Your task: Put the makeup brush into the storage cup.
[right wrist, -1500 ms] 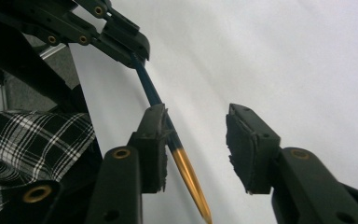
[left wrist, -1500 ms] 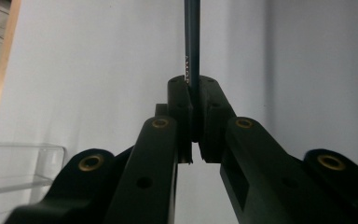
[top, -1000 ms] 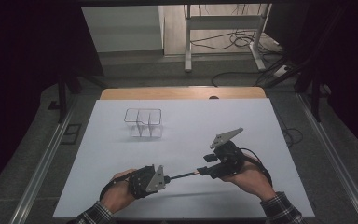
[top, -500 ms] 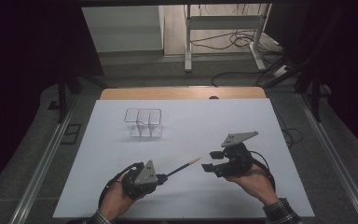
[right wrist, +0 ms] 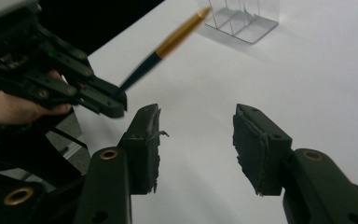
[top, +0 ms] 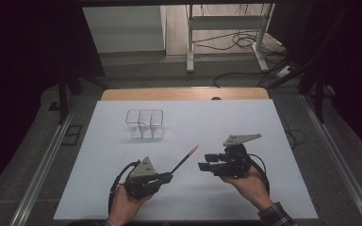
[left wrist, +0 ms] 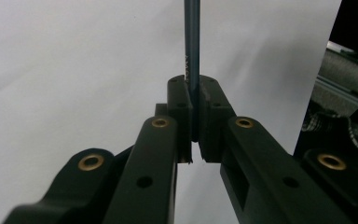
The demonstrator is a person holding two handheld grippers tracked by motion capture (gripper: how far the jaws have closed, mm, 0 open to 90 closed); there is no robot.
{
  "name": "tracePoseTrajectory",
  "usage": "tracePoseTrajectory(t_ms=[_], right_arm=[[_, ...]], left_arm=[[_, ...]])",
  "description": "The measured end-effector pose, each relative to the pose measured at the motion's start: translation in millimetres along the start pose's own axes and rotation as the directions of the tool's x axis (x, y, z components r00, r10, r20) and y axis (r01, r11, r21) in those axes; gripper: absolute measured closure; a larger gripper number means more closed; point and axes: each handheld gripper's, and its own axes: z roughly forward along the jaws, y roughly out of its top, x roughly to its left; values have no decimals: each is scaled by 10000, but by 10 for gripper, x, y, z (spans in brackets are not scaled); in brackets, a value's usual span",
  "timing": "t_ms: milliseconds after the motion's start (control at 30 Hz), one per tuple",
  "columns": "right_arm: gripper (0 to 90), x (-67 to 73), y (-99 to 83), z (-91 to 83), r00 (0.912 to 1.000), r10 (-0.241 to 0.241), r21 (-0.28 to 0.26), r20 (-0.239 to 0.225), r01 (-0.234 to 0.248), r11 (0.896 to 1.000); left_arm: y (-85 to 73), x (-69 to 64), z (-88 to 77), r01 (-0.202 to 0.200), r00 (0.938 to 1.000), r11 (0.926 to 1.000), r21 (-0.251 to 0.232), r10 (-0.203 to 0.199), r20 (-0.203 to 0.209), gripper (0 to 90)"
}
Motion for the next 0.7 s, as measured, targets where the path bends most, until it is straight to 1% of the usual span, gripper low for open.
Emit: tracePoseTrajectory(t_ms=[67,133,300,433,567,700], right_arm=[[529,8,9,16,9998,75,-148,-161,-77,9999],[540,18,19,23,9994,188,-252,-296,-196,9995],[564,33,42,43,9981,311,-438,-525,-334,9985],[589,28,60,51,9970,447,-651,-626,-487,9967],[622,6,87,44,9950,671,-851,-741,-733,9937],[637,-10,89,72,9914,868,-807,-979,-948,9922]], left_arm=[[-5,-14,22,137,9999,9999,-86,-137,-8,859],[-15,-30,51,375,9993,9989,-280,-374,68,859],[-27,-64,103,690,9974,9964,-501,-680,221,859],[-37,-98,140,775,9962,9954,-567,-750,449,859],[-48,-144,175,780,9960,9950,-623,-749,494,858],[-37,-170,188,790,9962,9935,-814,-757,432,858]])
